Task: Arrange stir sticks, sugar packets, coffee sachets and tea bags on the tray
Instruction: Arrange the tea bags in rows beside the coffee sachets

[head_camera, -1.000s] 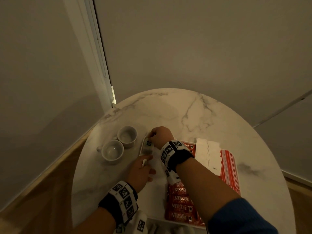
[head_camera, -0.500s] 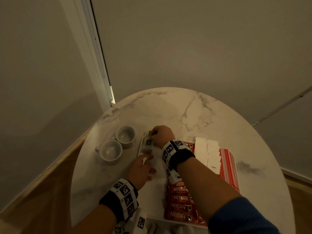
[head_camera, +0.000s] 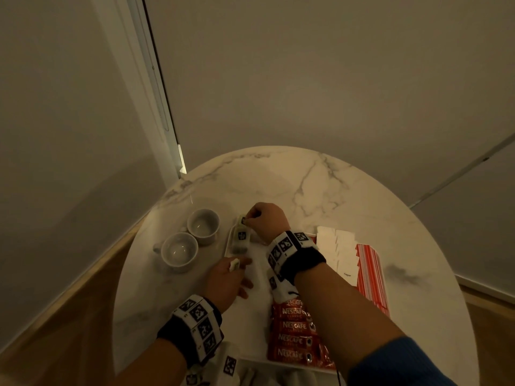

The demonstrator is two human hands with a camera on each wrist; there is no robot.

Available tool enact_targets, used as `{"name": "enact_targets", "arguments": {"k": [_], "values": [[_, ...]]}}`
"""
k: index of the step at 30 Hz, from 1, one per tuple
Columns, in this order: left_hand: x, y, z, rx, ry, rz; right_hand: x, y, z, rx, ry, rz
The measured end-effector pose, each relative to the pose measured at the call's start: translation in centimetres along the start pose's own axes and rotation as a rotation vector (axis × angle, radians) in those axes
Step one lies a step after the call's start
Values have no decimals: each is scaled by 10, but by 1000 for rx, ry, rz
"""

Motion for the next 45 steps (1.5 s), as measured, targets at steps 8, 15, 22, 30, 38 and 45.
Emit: {"name": "enact_targets", "arguments": {"k": [8,15,22,30,38,45], "values": [[-18,-5,-1,150,48,-219,13,24,-78,400,111,303],[-4,1,-7,169,-39,-95,-14,19,-85,319,156,66],[15,9,-5,64,-44,-14,-11,4,-72,249,187,-109],[24,8,-7,64,-208,273,-15,7,-34,167,109,-260],[25,-2,6,20,-476,718,-23,18,-7,153,89,-366],[19,-12,10,38,-508,913,-23,10,5,122,95,-359]]}}
Point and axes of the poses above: each hand's wrist, its own z-axis towards the middle knuckle, its own y-axis out of the back of the hand, x = y × z, the point moved 2 cm from there along z, towards the middle knuckle, and after that the axes turned 2 degrees about -y, right-handed, at the moved point
